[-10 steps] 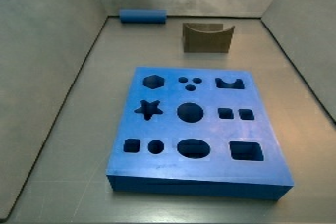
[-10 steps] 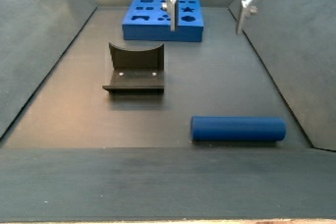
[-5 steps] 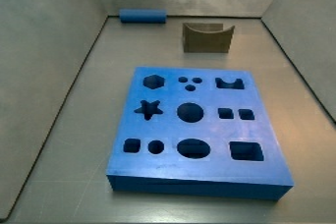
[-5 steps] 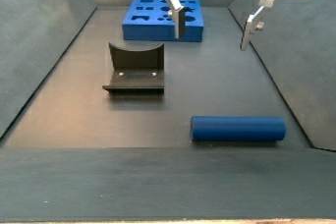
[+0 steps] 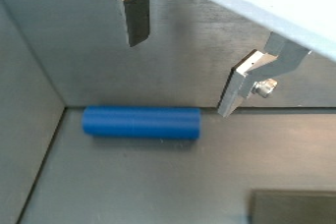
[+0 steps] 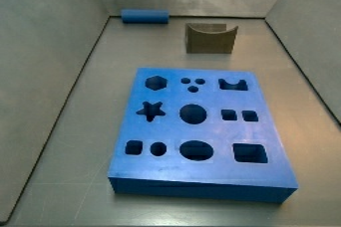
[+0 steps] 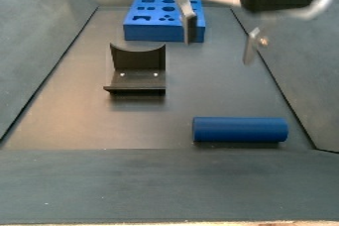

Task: Pick up the round object. Move up. Place the round object on the fixture. Regrasp the round object. Move to above the board. Insert the round object.
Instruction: Pick up the round object.

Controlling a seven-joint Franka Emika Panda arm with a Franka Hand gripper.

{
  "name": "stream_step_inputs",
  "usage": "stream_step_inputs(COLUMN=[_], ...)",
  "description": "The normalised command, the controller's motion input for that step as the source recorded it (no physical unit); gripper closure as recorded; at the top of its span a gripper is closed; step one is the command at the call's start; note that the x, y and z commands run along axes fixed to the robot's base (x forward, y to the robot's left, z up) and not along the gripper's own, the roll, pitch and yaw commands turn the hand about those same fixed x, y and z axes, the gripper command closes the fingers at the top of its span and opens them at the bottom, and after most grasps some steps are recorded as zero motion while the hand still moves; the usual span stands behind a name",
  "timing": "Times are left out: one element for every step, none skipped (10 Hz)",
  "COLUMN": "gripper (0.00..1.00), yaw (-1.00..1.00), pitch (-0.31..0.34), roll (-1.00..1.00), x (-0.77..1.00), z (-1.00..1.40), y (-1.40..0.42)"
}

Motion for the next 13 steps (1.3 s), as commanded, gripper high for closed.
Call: stream_step_inputs(gripper=[0.0, 0.0, 0.0, 0.0, 0.0, 0.0, 0.0, 0.0, 0.0, 0.0, 0.0, 0.0, 0.0], yaw=[-0.58, -0.7, -0.73, -0.76, -0.82, -0.99, -1.0, -0.91, -0.76, -0.63, -0.46, -0.42, -0.39], pitch=[0.023, 0.0, 0.0, -0.003, -0.063, -0.114, -0.2, -0.251, -0.199, -0.199, -0.164, -0.137, -0.124], roll=[0.0, 0.0, 0.0, 0.0, -0.02, -0.06, -0.06, -0.16, -0.31, -0.38, -0.46, -0.49, -0.48], x=[-0.18, -0.09, -0.09, -0.1, -0.05, -0.08, -0.05, -0.08, -0.07, -0.15, -0.23, -0.24, -0.24], z=[-0.52, -0.82, -0.97, -1.0, -0.97, -0.81, -0.65, -0.44, -0.38, -0.3, -0.16, -0.11, -0.14], y=[0.4, 0.33, 0.3, 0.27, 0.16, 0.0, -0.01, -0.06, 0.0, 0.0, 0.0, 0.0, 0.03])
